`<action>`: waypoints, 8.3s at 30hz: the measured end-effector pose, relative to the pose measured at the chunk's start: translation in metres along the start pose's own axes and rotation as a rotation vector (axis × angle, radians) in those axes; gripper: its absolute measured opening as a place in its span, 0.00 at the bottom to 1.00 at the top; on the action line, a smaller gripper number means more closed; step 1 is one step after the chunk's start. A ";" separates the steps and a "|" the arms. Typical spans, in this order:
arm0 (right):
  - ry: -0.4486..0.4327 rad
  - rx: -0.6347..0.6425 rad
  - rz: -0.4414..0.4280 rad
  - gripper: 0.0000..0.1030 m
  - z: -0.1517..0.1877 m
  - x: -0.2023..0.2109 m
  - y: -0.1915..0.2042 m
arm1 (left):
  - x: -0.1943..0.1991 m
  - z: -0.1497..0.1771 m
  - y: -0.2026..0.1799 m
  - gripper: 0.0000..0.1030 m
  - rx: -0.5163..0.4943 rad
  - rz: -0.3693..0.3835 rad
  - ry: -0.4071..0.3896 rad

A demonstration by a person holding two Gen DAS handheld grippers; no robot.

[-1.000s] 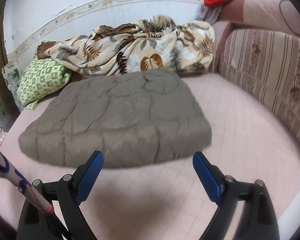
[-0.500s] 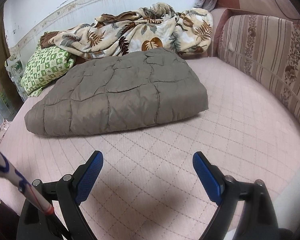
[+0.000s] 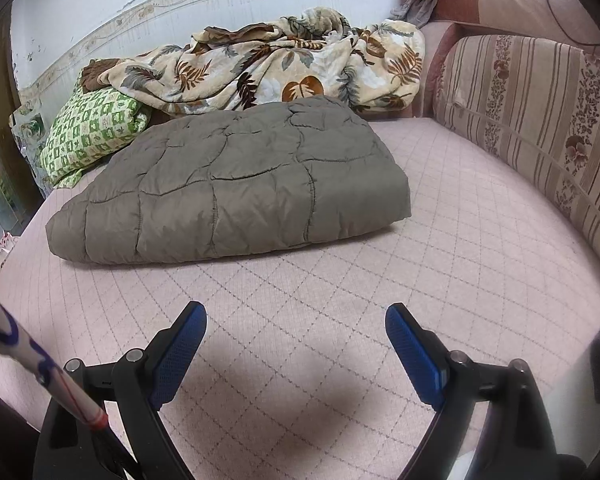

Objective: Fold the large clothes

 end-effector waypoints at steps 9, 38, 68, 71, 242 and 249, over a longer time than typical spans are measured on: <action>0.006 0.020 0.022 0.91 0.009 -0.001 0.005 | 0.012 -0.004 -0.012 0.89 0.000 0.103 -0.017; -0.016 -0.006 0.009 0.91 0.007 0.002 0.005 | -0.018 0.039 -0.046 0.89 -0.074 0.140 0.159; -0.019 0.063 0.061 0.93 0.011 -0.006 0.017 | -0.047 0.081 -0.056 0.89 -0.054 0.161 0.315; -0.020 0.061 0.066 0.93 0.011 -0.006 0.017 | -0.048 0.081 -0.055 0.89 -0.050 0.162 0.319; -0.094 0.076 0.119 0.90 0.009 0.023 0.021 | -0.027 0.079 -0.047 0.81 -0.050 0.128 0.300; -0.091 0.076 0.116 0.90 0.010 0.022 0.021 | -0.031 0.083 -0.048 0.81 -0.052 0.129 0.319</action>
Point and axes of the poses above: each gripper's, at about its wrist camera, not at the fingertips, and x roughly against the way its jaws point, y to its left, z to its underside, the point moved 8 cm from there along -x, roughly the way its jaws point, and after that the axes turned 13 degrees about z, right-handed, at the moved point
